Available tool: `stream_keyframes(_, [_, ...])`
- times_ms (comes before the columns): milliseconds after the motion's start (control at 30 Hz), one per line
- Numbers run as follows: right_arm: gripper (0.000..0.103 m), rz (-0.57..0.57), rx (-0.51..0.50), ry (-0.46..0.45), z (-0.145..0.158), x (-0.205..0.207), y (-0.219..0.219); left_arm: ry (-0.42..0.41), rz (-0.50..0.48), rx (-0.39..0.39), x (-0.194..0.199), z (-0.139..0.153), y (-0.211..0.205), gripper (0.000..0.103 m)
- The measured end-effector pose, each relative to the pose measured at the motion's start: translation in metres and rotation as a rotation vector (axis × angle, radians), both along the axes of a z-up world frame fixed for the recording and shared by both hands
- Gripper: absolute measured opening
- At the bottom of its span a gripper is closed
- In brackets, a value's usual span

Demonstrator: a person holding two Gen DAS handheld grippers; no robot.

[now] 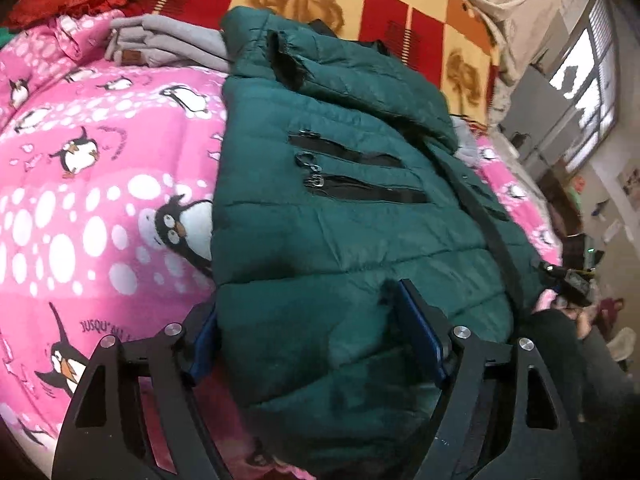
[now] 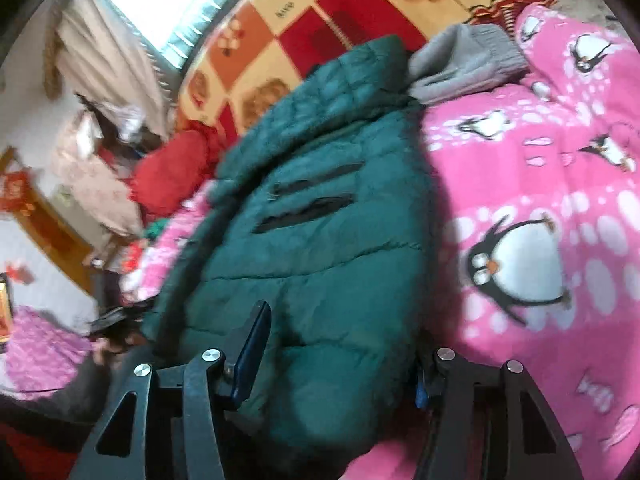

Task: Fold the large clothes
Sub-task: 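Grasp the green jacket hem with both grippers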

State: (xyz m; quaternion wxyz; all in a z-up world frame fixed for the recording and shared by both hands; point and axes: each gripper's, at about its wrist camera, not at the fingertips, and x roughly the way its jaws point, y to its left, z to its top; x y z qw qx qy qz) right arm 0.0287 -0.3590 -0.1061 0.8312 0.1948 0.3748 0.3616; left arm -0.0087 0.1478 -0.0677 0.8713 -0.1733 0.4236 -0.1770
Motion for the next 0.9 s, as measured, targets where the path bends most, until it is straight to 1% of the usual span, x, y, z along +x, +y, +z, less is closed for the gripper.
stream_keyframes(33, [0.057,0.011,-0.014,-0.008,0.001,0.000,0.004,0.002,-0.021,-0.029,-0.002,0.002,0.001,0.077])
stream_keyframes(133, [0.057,0.006,-0.086,-0.046,0.004,0.005,0.018,-0.011,-0.029,-0.027,-0.005,0.007,-0.005,0.074])
stream_keyframes(167, [0.057,-0.011,-0.087,-0.056,0.005,0.008,0.020,-0.028,-0.017,-0.017,-0.005,0.009,-0.007,0.065])
stream_keyframes(200, [0.057,-0.030,-0.088,-0.057,0.005,0.012,0.020,-0.040,-0.008,-0.008,-0.004,0.011,-0.009,0.061])
stream_keyframes(233, [0.057,-0.048,-0.087,-0.055,0.004,0.016,0.021,-0.049,0.001,0.002,-0.001,0.011,-0.010,0.053])
stream_keyframes(267, [0.057,-0.066,-0.086,-0.059,0.004,0.019,0.022,-0.050,0.013,0.011,0.004,0.009,-0.010,0.044])
stream_keyframes(300, [0.057,-0.076,-0.099,-0.059,0.003,0.020,0.024,-0.042,0.019,0.016,0.007,0.006,-0.009,0.041])
stream_keyframes(367, [0.057,-0.086,-0.118,-0.063,0.002,0.020,0.026,-0.026,0.021,0.012,0.011,-0.003,-0.010,0.041])
stream_keyframes(433, [0.057,-0.093,-0.145,-0.068,0.004,0.017,0.027,-0.035,0.028,0.014,0.008,-0.004,-0.010,0.041])
stream_keyframes(533, [0.057,-0.097,-0.176,-0.071,0.005,0.014,0.028,-0.034,0.046,-0.017,0.007,-0.010,-0.006,0.045])
stream_keyframes(667, [0.056,-0.104,-0.210,-0.062,0.006,0.016,0.032,-0.032,0.062,-0.038,0.007,-0.011,-0.005,0.046])
stream_keyframes(700, [0.054,-0.112,-0.231,-0.062,0.007,0.016,0.034,-0.034,0.065,-0.036,0.007,-0.010,-0.007,0.046])
stream_keyframes(767, [0.040,-0.137,-0.267,-0.073,0.011,0.013,0.037,-0.043,0.078,-0.036,0.005,-0.010,-0.007,0.046])
stream_keyframes(867, [0.029,-0.133,-0.285,-0.118,0.022,0.005,0.042,-0.036,0.108,-0.055,0.004,-0.009,-0.006,0.045])
stream_keyframes(900, [0.028,-0.131,-0.289,-0.140,0.026,0.001,0.043,-0.029,0.115,-0.053,0.005,-0.009,-0.007,0.042])
